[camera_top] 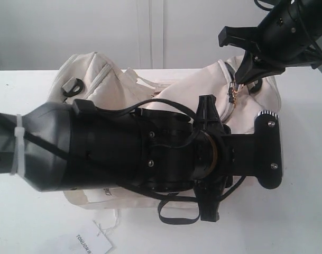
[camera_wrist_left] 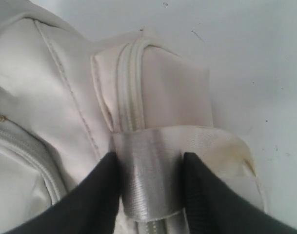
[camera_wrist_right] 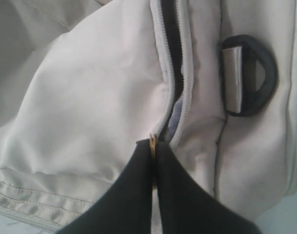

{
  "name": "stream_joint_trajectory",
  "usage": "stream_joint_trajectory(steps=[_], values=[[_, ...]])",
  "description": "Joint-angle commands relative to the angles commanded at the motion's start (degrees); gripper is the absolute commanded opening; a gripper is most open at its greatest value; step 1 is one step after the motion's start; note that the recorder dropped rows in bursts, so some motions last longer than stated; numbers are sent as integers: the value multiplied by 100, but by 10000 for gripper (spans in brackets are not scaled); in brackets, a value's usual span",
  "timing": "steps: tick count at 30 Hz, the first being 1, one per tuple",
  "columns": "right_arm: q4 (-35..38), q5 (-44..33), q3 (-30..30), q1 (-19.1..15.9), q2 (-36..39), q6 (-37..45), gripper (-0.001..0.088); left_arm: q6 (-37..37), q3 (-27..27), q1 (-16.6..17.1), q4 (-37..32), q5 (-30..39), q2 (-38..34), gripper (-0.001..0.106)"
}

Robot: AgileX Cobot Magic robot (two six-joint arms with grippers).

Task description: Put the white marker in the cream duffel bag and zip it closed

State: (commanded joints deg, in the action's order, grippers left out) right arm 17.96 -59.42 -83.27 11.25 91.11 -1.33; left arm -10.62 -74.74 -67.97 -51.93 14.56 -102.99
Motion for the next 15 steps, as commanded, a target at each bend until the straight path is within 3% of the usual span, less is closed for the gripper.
stream_joint_trajectory(steps=[3,15], values=[[0,72,0,0,0,0,0,0,0,0,0,0,0,-4],[-108,793,0,0,0,0,0,25,0,0,0,12,0,0]])
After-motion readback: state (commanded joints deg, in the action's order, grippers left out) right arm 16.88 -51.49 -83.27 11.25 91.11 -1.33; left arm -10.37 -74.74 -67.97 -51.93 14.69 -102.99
